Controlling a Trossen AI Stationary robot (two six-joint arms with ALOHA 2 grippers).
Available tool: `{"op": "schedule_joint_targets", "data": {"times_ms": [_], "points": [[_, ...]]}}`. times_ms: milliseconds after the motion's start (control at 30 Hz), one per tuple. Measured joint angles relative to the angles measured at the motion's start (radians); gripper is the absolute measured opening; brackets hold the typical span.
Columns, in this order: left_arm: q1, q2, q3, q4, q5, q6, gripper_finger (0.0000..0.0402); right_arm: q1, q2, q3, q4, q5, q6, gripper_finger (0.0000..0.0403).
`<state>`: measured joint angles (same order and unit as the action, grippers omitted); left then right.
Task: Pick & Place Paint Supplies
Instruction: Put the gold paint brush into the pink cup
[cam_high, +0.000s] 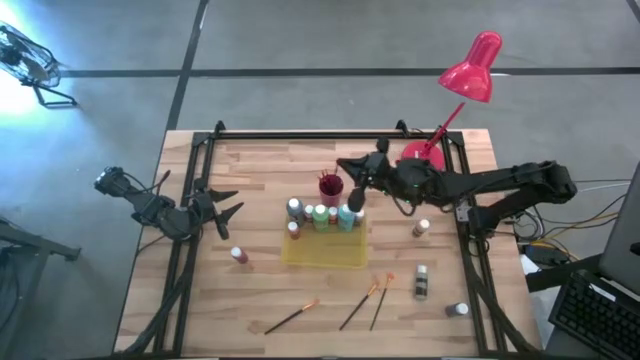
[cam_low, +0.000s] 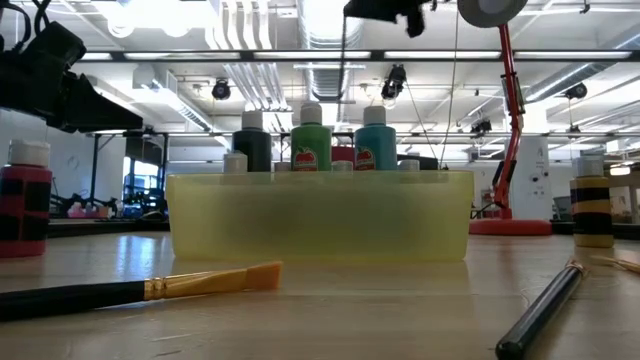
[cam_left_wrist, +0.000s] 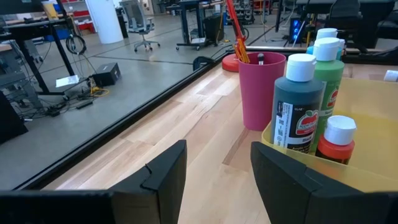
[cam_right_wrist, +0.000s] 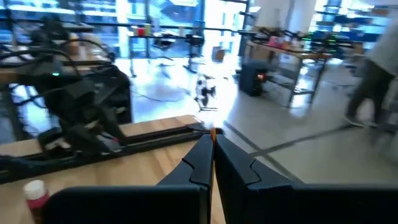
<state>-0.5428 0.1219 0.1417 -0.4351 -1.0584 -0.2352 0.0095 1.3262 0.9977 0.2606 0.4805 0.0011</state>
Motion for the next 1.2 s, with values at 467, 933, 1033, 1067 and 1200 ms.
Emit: {"op": "schedule_joint_targets", "data": {"times_ms": [467,933,1033,1067,1200], "points": [[0.0,0.0,0.0,0.0,-0.001,0.0,0.0184,-0.072,0.141,0.0,0.059,-0.048,0.003,0.0008],[0.0,0.0,0.0,0.0,-0.002,0.0,0.0184,-0.113,0.248,-0.016,0.06,-0.045,0.088,0.0008],[0.0,0.0,0.0,0.0,-0.002,0.0,0.0184,-0.122,0.255,-0.032,0.062,-0.046,0.125,0.0008],[0.0,0.0,0.0,0.0,-0.002,0.0,0.0184,-0.124,0.256,-0.039,0.061,-0.047,0.136,0.0008],[0.0,0.0,0.0,0.0,-0.002,0.0,0.0184,-0.129,0.265,-0.061,0.068,-0.077,0.179,0.0008]]}}
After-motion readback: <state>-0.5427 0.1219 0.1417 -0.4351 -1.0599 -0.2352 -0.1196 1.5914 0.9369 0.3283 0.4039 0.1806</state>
